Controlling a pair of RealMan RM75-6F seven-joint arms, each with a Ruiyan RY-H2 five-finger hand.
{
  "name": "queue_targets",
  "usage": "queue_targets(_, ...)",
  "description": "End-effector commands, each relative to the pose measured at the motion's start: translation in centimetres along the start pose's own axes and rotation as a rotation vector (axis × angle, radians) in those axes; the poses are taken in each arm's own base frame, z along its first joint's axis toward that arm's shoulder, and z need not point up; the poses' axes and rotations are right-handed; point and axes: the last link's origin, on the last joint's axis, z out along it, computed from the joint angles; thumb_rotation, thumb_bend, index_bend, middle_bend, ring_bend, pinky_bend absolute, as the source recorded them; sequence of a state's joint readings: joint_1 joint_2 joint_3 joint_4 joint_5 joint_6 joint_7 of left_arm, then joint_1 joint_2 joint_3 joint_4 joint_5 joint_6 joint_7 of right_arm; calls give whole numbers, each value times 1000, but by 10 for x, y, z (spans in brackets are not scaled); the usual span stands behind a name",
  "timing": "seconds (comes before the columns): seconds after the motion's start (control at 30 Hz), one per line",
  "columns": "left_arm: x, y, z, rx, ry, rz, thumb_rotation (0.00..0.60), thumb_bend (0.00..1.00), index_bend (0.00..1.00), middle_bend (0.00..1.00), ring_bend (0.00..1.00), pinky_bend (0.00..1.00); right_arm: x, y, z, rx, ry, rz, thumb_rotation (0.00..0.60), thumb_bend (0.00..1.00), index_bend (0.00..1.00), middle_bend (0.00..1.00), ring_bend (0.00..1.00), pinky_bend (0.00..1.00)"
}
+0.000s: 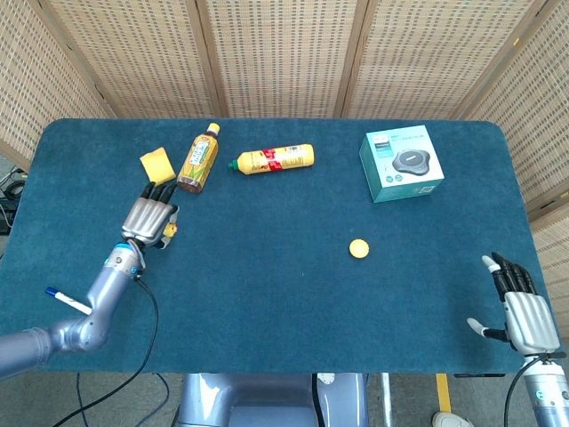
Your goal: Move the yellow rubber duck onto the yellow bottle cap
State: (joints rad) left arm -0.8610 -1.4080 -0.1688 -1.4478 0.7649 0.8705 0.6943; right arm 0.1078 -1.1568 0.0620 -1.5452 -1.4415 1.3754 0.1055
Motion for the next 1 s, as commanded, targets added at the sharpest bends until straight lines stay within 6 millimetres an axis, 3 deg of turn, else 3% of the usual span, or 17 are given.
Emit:
queue_targets(0.03, 13, 37, 14, -53, 5, -12, 600, 296, 522, 0, 0, 0, -2, 4, 5, -19, -9, 1, 600, 0, 40, 0, 0, 0)
queue_targets(0.27, 29, 97, 33, -131, 23, 32, 600, 295, 515, 0, 0, 0, -3, 11, 9, -47, -22, 11, 600, 0, 41, 0, 0, 0)
queue_targets(0.57, 36, 168, 54, -213, 19, 59, 600, 295, 507, 0, 0, 0, -2, 22, 11, -85, -25, 29, 600, 0, 40, 0, 0, 0)
queue_targets(1.0, 38, 231, 73, -278, 12, 119, 600, 295, 506, 0, 0, 0, -2, 38, 11, -142, -30, 26, 600, 0, 40, 0, 0, 0)
